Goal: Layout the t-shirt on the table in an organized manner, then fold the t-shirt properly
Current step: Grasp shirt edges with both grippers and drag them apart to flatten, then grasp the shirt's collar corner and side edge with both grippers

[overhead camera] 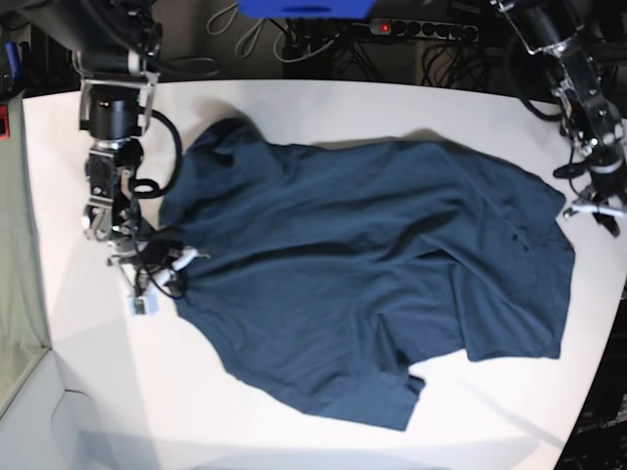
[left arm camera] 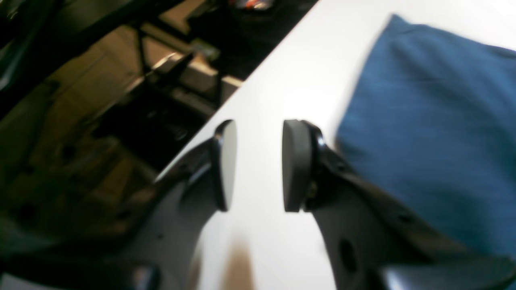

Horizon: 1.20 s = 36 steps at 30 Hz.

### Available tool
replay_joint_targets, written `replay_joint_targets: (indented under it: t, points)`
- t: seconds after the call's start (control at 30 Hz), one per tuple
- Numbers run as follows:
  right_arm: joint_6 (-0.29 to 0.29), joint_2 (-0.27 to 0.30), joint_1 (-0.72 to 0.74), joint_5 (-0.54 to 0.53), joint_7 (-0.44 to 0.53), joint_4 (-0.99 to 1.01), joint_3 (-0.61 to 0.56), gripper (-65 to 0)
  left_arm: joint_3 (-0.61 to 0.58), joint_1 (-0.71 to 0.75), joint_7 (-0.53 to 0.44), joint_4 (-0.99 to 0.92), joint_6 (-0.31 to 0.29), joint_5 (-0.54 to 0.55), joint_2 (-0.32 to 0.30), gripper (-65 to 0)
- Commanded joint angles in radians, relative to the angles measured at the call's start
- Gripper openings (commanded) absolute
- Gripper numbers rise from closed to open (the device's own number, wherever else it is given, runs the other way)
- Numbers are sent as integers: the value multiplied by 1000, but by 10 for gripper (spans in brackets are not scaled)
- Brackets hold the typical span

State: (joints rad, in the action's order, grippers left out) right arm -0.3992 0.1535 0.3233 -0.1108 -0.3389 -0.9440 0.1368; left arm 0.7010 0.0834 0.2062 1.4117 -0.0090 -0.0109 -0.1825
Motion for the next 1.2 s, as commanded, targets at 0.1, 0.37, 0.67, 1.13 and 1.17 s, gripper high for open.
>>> replay_joint_targets:
  t: [0.1,0.37,0.67,1.13,1.17]
  points:
    - [55,8,15,4,2,-66,50,-650,73,26,-23,24,5,-2,15,-460]
    - [64,-111,-112,4,-4,-485,229,-650,167,68,154,71,4,67,65,-448]
    - [-5,-225,-306,4,-190,-817,228,-581,161,57,261,65,4,210,62,-255]
    - [-45,-257,-520,4,-188,-990,229,-516,-62,-7,259,-36,4,207,8,-256]
    - [-45,-257,-527,4,-188,-996,231,-516,-77,-14,259,-53,4,207,2,-257]
